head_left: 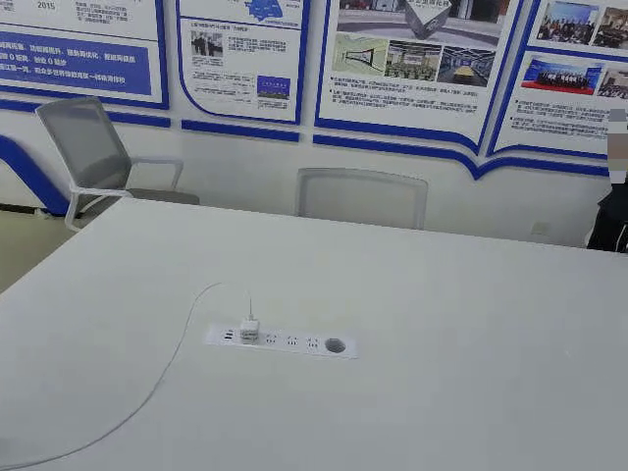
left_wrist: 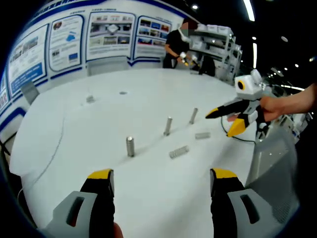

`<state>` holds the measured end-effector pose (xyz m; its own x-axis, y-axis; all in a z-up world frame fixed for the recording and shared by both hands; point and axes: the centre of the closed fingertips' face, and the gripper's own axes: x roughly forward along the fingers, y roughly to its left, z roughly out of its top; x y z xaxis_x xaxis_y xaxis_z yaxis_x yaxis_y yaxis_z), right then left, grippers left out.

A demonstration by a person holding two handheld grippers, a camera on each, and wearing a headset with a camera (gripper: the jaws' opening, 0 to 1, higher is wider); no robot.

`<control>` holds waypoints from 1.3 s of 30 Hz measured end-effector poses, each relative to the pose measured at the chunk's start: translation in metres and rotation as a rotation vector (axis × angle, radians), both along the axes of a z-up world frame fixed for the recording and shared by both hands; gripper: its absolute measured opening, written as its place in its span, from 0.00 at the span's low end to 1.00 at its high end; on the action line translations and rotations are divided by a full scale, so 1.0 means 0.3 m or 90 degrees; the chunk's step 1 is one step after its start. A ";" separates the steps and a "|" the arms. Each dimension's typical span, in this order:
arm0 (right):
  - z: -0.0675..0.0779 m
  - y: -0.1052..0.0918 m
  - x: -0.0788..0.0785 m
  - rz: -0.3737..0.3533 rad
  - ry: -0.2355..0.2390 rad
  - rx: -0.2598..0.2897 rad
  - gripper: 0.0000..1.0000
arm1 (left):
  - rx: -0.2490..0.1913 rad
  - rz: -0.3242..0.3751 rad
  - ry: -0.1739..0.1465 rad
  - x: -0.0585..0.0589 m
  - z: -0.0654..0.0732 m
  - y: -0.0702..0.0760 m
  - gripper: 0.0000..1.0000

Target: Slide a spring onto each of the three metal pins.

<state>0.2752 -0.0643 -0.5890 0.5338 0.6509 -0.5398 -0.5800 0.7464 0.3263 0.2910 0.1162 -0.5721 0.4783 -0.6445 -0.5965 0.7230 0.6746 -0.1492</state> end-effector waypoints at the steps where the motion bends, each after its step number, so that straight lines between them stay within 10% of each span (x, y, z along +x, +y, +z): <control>1: -0.003 -0.002 -0.004 0.000 0.001 -0.002 0.80 | 0.000 -0.001 0.001 0.001 -0.001 -0.003 0.81; 39: -0.004 -0.101 -0.098 0.008 0.022 -0.023 0.90 | 0.078 -0.187 0.009 0.004 -0.076 -0.243 0.85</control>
